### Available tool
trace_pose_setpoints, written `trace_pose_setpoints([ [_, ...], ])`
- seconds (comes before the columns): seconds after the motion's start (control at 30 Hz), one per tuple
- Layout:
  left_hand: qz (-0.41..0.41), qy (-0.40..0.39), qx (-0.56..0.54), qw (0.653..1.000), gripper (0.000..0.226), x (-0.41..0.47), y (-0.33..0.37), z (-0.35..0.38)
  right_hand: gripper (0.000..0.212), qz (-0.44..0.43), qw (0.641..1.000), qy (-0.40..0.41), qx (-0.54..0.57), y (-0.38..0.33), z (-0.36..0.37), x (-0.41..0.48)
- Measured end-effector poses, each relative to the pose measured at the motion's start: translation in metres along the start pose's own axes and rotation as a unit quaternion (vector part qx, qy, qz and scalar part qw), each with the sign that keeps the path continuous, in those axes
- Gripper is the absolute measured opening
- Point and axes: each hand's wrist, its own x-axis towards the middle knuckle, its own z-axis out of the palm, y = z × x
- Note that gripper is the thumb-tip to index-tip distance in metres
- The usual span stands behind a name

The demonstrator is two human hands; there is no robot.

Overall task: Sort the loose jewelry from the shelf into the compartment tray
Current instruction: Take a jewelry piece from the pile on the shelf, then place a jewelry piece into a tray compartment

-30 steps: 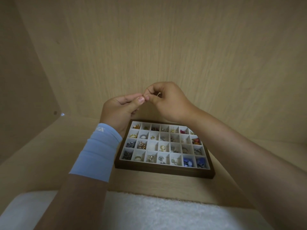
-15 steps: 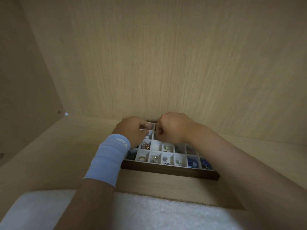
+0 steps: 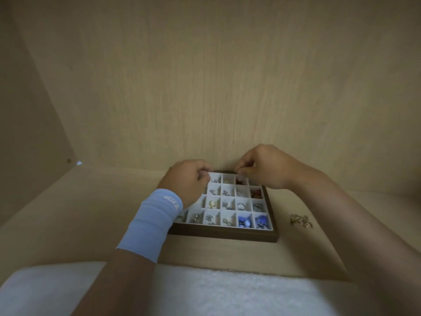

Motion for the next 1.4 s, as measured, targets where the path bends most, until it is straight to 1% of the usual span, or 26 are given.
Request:
trace_pose_setpoints([
  [0.07,0.008,-0.021,-0.020,1.000,0.022,-0.004,0.019,0.009,0.013,0.018,0.999,0.031,0.027,0.023,-0.010,-0.021],
  [0.13,0.013,-0.047,-0.046,0.998,0.021,-0.007,0.037,0.021,0.011,0.035,0.997,0.044,0.044,0.046,-0.015,-0.040],
  [0.2,0.022,-0.067,-0.062,0.996,0.020,-0.008,0.057,0.033,0.010,0.055,0.996,0.035,0.054,0.066,-0.015,-0.057],
  [0.3,0.043,-0.094,-0.055,0.993,0.019,-0.008,0.085,0.056,0.015,0.079,0.996,-0.004,0.037,0.091,-0.012,-0.077],
  [0.4,0.096,-0.100,0.030,0.990,0.017,-0.009,0.107,0.085,0.018,0.077,0.996,-0.041,0.036,0.104,-0.011,-0.093],
  [0.47,0.114,-0.103,0.090,0.984,0.018,-0.009,0.116,0.101,0.017,0.072,0.994,-0.071,0.044,0.107,-0.010,-0.099],
  [0.53,0.123,-0.117,0.157,0.973,0.026,-0.009,0.122,0.113,0.016,0.073,0.992,-0.088,0.049,0.108,-0.005,-0.099],
  [0.6,0.133,-0.113,0.212,0.961,0.034,-0.010,0.128,0.122,0.018,0.082,0.991,-0.092,0.051,0.111,0.000,-0.098],
  [0.73,0.139,-0.102,0.226,0.959,0.024,-0.008,0.130,0.125,0.020,0.089,0.991,-0.074,0.068,0.115,0.005,-0.093],
  [0.8,0.153,-0.096,0.232,0.956,0.025,-0.009,0.129,0.125,0.019,0.080,0.990,-0.077,0.083,0.116,0.005,-0.093],
  [0.87,0.145,-0.085,0.201,0.965,0.024,-0.012,0.128,0.124,0.020,0.066,0.989,-0.074,0.109,0.118,0.005,-0.093],
  [0.9,0.124,-0.077,0.161,0.976,0.021,-0.013,0.127,0.124,0.018,0.059,0.988,-0.065,0.127,0.118,0.005,-0.093],
  [0.97,0.069,-0.062,0.037,0.995,0.011,-0.013,0.125,0.120,0.013,0.049,0.982,-0.039,0.176,0.117,0.003,-0.094],
  [1.0,0.038,-0.062,-0.030,0.997,0.007,-0.012,0.125,0.117,0.015,0.043,0.978,-0.026,0.204,0.116,0.001,-0.095],
  [1.07,-0.009,-0.070,-0.134,0.988,0.008,-0.012,0.129,0.108,0.020,0.031,0.963,-0.007,0.267,0.110,-0.002,-0.096],
  [1.17,-0.043,-0.068,-0.234,0.969,0.005,-0.013,0.133,0.091,0.018,0.017,0.937,0.034,0.347,0.101,-0.004,-0.095],
  [1.23,-0.061,-0.076,-0.273,0.957,0.007,-0.014,0.130,0.079,0.012,0.005,0.924,0.059,0.378,0.095,-0.002,-0.092],
  [1.33,-0.064,-0.107,-0.272,0.954,0.010,-0.017,0.118,0.062,0.007,0.004,0.901,0.088,0.424,0.084,0.004,-0.087],
  [1.4,-0.059,-0.110,-0.272,0.954,0.009,-0.021,0.108,0.049,0.007,0.009,0.892,0.096,0.442,0.071,0.010,-0.082],
])
